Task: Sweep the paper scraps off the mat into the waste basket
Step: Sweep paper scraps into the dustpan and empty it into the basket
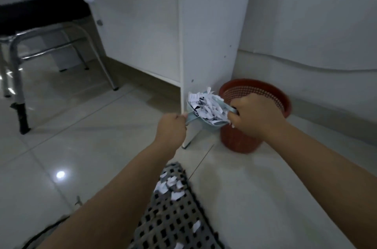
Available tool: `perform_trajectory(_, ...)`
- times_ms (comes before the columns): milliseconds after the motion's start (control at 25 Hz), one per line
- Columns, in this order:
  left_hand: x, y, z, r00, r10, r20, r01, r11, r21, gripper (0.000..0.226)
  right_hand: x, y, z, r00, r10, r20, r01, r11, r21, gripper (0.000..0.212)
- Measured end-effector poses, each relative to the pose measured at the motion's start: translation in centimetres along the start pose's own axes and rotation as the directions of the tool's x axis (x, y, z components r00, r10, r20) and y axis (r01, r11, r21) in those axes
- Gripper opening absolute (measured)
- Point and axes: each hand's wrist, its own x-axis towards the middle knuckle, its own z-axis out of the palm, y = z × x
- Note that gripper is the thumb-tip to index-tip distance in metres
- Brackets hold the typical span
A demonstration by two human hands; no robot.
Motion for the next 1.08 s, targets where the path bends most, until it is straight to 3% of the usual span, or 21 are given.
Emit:
perform_trajectory(200,5.4,4.1,10.4,0.998,0.056,0.028,-0.058,0.996,0.061,0.036,2.7,10.7,2.7,0.977,0.209,-0.046,-0.205,0.975,0.081,0.022)
perform_trajectory(360,8.0,4.6,15.4,0.993,0.107,0.052,-0.118,0.929,0.351,0.036,2.2,15.1,8.0,0.929,0.369,0.025,-0.366,0.907,0.207,0.025)
perform_trajectory(440,8.4,4.7,16.6,0.980,0.161,0.115,-0.197,0.841,0.504,0.031,1.4,15.9,10.1,0.898,0.436,0.058,-0.436,0.867,0.240,0.024)
perform_trajectory(560,8.7,4.6,17.3,0.944,0.264,0.196,-0.320,0.599,0.734,0.028,0.3,15.8,11.6,0.850,0.523,0.062,-0.515,0.802,0.305,0.022)
perform_trajectory(680,8.3,4.3,17.3,0.934,0.282,0.220,-0.334,0.468,0.818,0.029,-0.2,15.1,11.6,0.839,0.542,0.048,-0.525,0.785,0.330,0.022)
perform_trajectory(840,7.8,4.2,17.0,0.939,0.299,0.172,-0.308,0.503,0.807,0.027,-0.5,14.3,11.1,0.838,0.545,0.010,-0.515,0.786,0.343,0.024)
perform_trajectory(1080,7.3,3.9,16.9,0.919,0.369,0.138,-0.365,0.667,0.649,0.021,-0.6,12.3,11.2,0.863,0.505,0.022,-0.465,0.775,0.428,0.024)
